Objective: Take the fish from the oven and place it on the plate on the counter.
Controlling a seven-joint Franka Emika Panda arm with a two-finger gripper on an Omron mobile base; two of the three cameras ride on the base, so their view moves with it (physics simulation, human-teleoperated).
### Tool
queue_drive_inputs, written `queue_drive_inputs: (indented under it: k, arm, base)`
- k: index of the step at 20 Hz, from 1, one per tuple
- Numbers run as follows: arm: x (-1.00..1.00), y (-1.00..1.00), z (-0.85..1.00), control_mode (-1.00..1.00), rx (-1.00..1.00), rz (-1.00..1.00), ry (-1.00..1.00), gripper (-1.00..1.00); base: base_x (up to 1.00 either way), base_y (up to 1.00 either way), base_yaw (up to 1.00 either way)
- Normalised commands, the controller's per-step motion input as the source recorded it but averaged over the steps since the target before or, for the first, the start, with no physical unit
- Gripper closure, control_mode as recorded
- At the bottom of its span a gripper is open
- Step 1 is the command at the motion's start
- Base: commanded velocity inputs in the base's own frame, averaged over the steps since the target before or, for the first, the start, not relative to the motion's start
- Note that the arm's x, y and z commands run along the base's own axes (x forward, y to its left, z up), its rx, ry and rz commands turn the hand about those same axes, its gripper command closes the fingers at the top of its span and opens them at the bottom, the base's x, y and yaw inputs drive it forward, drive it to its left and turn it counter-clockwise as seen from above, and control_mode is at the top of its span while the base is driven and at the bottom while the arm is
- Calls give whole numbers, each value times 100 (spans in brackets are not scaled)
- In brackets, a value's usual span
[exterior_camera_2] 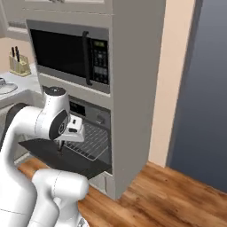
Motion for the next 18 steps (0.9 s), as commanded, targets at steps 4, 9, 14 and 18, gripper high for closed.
queue_drive_inputs:
  k: [4,9,14,18]
  arm:
    - [0,0,0,100,0,0,0,100]
    - [0,0,0,100,0,0,0,100]
    - [0,0,0,100,0,0,0,100]
    - [0,0,0,100,0,0,0,100]
  base:
    - [-36,-3,77]
    - [0,50,52]
    - [86,100,4]
    - [85,100,-18]
